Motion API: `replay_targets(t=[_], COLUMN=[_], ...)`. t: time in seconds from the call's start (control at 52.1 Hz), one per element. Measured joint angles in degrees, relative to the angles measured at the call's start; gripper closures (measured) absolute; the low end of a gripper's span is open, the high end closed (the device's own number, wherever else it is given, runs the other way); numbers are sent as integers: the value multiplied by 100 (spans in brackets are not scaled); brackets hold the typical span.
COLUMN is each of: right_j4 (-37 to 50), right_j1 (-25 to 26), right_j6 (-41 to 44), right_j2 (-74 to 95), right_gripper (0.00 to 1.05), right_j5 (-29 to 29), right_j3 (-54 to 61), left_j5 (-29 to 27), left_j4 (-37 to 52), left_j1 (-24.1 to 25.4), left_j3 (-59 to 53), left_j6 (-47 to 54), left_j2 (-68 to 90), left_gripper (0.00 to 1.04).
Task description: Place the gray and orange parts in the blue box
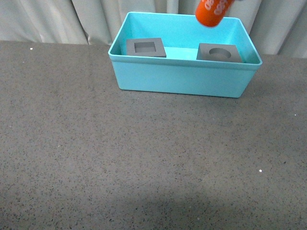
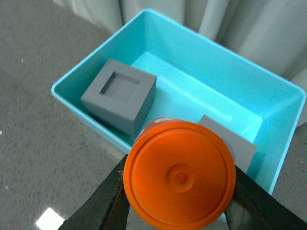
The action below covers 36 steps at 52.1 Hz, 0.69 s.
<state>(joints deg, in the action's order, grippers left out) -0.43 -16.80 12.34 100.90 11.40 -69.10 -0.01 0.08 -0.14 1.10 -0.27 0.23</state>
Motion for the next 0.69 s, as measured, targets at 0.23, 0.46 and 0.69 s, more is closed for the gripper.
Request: replay_targets(t=[0.23, 0.46, 0.69], right_j4=[-258, -863, -1751], right_j1=[-55, -101, -162], right_j6=[-234, -501, -455], right_j2=[1541, 2889, 3932], right_gripper=[61, 61, 61], right_j5=[-125, -68, -254], right_j3=[-1180, -2649, -3921], left_j5=[0, 0, 0], left_j4=[0, -2, -4], left_j1=[0, 0, 0], left_j3=[0, 0, 0], left_j6=[0, 0, 2], left_j2=[0, 0, -2], left_gripper=[7, 7, 7])
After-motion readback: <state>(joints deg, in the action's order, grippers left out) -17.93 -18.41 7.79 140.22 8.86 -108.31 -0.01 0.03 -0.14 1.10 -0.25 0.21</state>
